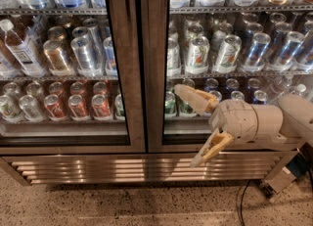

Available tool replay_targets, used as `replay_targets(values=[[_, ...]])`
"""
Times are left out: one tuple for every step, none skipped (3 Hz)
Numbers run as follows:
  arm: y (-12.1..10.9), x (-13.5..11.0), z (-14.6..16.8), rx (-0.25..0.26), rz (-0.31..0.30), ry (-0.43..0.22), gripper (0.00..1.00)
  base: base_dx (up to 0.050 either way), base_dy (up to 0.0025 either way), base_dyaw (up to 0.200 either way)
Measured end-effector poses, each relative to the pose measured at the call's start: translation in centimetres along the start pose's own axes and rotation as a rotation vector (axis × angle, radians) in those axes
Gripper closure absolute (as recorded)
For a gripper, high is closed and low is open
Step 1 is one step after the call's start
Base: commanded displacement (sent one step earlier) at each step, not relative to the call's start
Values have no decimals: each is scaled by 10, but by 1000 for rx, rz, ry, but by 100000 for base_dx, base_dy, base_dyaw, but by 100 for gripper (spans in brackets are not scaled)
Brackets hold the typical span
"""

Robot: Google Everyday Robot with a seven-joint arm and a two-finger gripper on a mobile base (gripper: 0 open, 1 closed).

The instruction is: Open right fridge door

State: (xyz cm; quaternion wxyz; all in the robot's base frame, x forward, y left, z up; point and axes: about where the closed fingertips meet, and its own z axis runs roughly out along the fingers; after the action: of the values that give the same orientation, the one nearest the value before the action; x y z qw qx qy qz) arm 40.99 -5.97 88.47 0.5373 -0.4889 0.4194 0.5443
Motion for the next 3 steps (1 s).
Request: replay_targets(values=[[-3, 4, 2, 16, -1, 8, 0, 0, 0, 0], [-4, 7, 1, 15, 14, 2, 0, 0, 0, 0], [-15, 2, 0, 52, 28, -39, 0, 0, 0, 0]])
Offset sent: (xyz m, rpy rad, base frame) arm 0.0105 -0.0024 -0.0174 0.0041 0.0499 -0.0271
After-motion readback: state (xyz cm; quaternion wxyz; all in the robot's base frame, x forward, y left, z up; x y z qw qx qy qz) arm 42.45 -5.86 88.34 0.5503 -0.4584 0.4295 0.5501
